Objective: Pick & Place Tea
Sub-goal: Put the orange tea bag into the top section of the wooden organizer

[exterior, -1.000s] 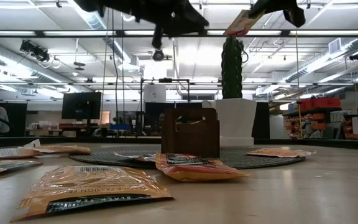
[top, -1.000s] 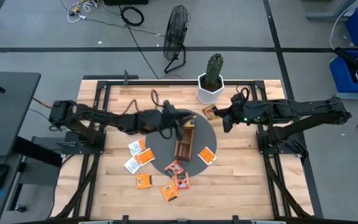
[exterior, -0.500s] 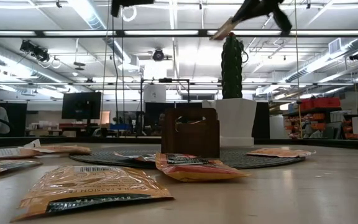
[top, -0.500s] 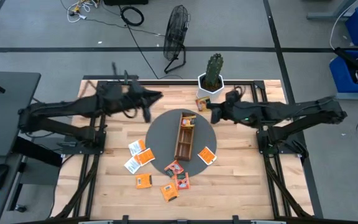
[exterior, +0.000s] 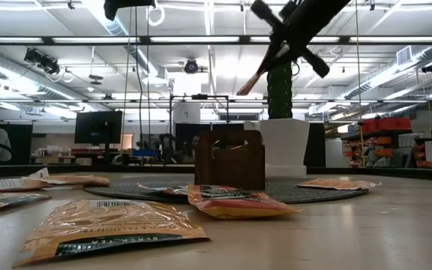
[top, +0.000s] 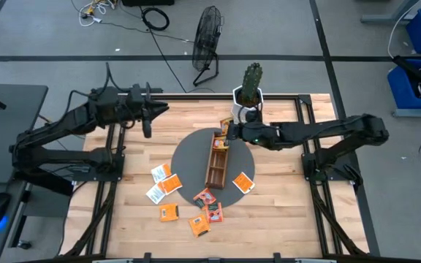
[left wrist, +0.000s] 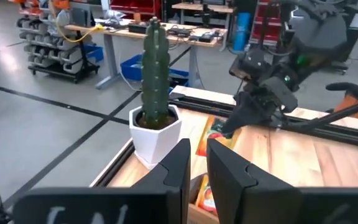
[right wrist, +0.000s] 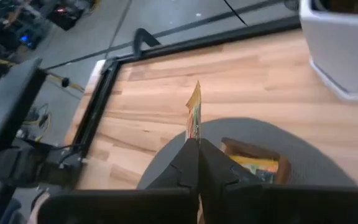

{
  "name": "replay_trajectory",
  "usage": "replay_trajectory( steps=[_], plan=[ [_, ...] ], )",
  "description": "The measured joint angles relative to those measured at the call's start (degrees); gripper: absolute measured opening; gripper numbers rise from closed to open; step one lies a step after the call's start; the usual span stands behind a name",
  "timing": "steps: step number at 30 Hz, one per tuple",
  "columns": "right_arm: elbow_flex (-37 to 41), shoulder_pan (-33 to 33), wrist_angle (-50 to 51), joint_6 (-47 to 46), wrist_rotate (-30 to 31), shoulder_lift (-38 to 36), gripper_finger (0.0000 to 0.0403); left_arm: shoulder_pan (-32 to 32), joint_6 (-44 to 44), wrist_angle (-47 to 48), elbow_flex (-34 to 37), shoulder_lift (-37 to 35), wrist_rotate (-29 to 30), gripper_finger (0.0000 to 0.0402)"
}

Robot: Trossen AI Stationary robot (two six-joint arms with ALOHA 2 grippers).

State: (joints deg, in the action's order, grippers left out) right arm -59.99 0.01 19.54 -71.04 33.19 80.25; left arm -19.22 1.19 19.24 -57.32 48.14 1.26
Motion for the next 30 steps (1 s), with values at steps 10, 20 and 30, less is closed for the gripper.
replay_trajectory(
  steps=[10,20,30],
  plan=[
    [0.01,0.02,-1.1,-10.92,-1.31,8.43,0.0,-1.31,1.52,-1.68,7.84,-7.61,0.24,0.0054],
    [0.02,0.04,-0.94,-17.23,-3.55,13.46,0.0,-2.5,3.76,-0.31,10.38,-11.83,0.56,0.0055],
    [0.02,-0.02,-0.91,-18.52,-3.06,15.9,0.0,-3.5,3.72,0.0,10.38,-11.79,0.59,0.0055]
  ],
)
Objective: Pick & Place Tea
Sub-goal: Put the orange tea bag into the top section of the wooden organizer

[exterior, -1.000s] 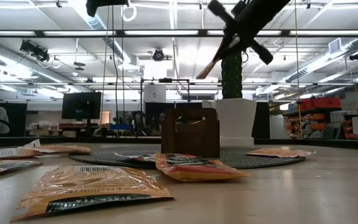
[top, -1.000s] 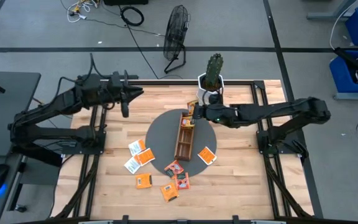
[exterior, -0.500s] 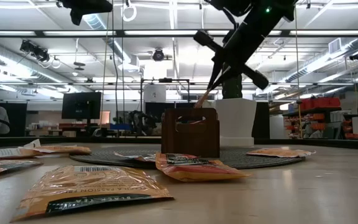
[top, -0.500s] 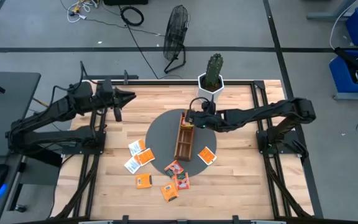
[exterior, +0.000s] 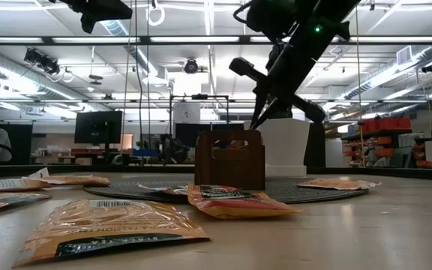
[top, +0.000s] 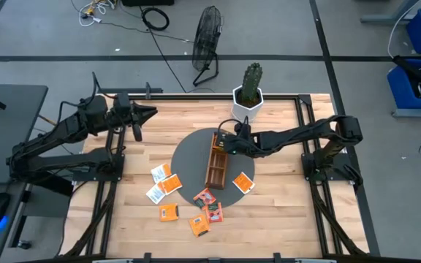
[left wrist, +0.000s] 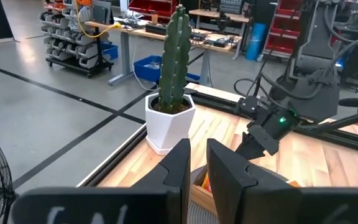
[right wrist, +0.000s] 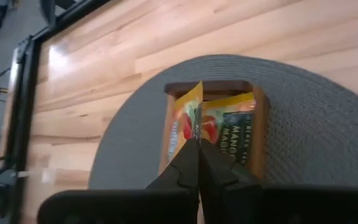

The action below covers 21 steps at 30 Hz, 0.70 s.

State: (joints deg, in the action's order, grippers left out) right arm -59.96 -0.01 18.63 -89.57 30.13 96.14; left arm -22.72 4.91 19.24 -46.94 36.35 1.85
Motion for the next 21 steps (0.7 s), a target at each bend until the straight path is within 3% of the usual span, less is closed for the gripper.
replay_trajectory(
  steps=[11,21],
  plan=[
    [0.0,0.0,0.69,-0.12,0.29,0.26,0.0002,0.0,0.22,-0.04,0.0,-0.01,0.0,0.0055],
    [0.0,0.0,0.89,0.05,-1.52,0.26,0.0038,0.0,0.24,-0.03,0.0,-0.01,0.0,0.0055]
  ],
)
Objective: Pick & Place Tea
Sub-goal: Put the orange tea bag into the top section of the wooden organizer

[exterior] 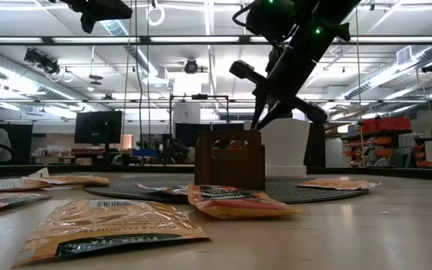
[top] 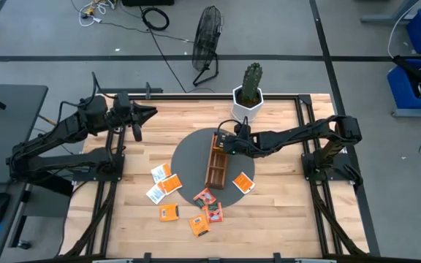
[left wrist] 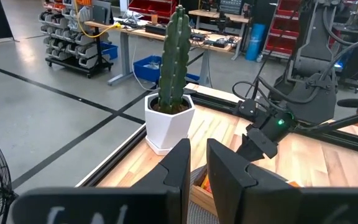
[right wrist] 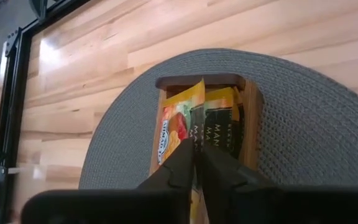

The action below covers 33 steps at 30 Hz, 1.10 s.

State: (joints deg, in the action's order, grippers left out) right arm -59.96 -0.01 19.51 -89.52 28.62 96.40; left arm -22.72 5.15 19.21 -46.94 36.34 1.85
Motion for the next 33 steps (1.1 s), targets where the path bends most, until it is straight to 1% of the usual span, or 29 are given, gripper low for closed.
replay_trajectory(
  steps=[7,16,19,23,26,29,33],
  plan=[
    [0.0,-0.04,0.7,1.51,-0.62,0.0,0.0077,0.0,0.02,0.01,0.0,0.0,0.0,0.0055],
    [0.0,-0.04,5.39,1.9,-0.75,-1.3,0.0136,0.0,-0.07,0.01,0.0,0.02,0.0,0.0055],
    [0.0,0.25,5.11,5.16,0.13,-2.52,0.015,0.01,-0.18,0.22,0.0,0.02,0.25,0.0055],
    [0.0,0.42,2.29,14.88,1.03,-4.49,0.0159,0.0,-0.23,0.49,0.0,0.02,0.68,0.0055],
    [0.0,0.42,1.42,18.78,1.72,-5.58,0.016,0.02,0.27,1.46,0.0,0.34,0.67,0.0055],
    [0.0,0.42,1.46,20.39,1.97,-6.38,0.0157,0.02,1.14,3.65,0.0,1.37,0.68,0.0055],
    [0.0,0.42,2.05,20.1,1.39,-6.38,0.0154,0.02,3.31,7.01,0.0,5.85,0.67,0.0055]
  ],
)
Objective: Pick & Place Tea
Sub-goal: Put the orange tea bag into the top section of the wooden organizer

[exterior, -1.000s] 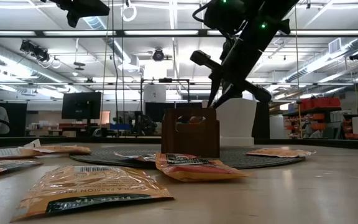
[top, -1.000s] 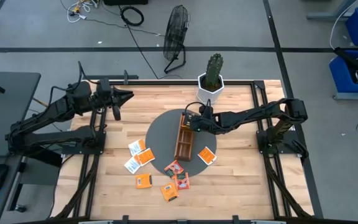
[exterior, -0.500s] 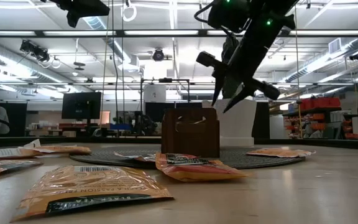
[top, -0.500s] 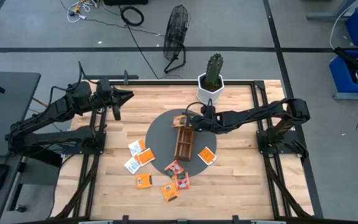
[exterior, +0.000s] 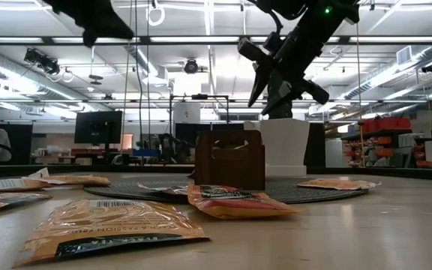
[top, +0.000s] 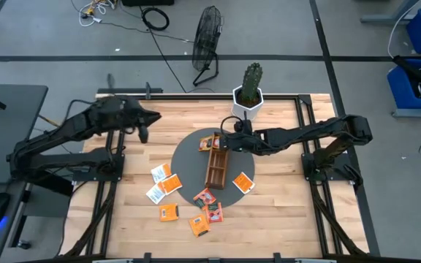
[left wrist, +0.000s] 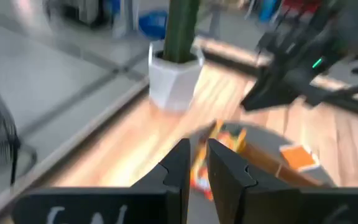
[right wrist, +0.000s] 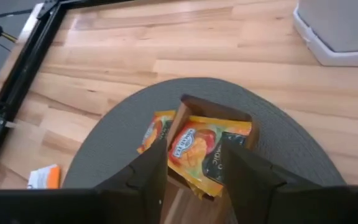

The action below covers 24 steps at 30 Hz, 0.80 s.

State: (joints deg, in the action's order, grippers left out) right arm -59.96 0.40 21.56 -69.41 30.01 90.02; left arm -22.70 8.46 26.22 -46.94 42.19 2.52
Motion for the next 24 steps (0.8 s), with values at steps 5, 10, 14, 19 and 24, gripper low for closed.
replay_trajectory(
  steps=[5,10,14,19,24],
  plan=[
    [0.0,0.04,0.96,0.34,-1.26,-0.43,0.0153,0.44,0.13,1.05,0.0,8.23,-2.58,0.0063],
    [0.0,-0.43,-1.24,8.64,-4.23,-2.09,0.0153,0.47,-0.32,1.23,0.0,16.46,-4.69,0.0098],
    [-0.05,-3.16,-6.92,13.34,-10.92,-2.86,0.0144,0.42,-1.26,0.27,-0.04,19.9,-4.71,0.0116],
    [-0.07,-7.71,-8.98,16.01,-18.21,-2.56,0.0067,0.39,-1.69,0.89,0.01,21.41,-4.74,0.0118],
    [-1.25,-11.24,-7.5,23.74,-23.44,-2.21,0.0012,0.37,-1.54,0.18,0.0,21.54,-4.71,0.0116]
  ],
)
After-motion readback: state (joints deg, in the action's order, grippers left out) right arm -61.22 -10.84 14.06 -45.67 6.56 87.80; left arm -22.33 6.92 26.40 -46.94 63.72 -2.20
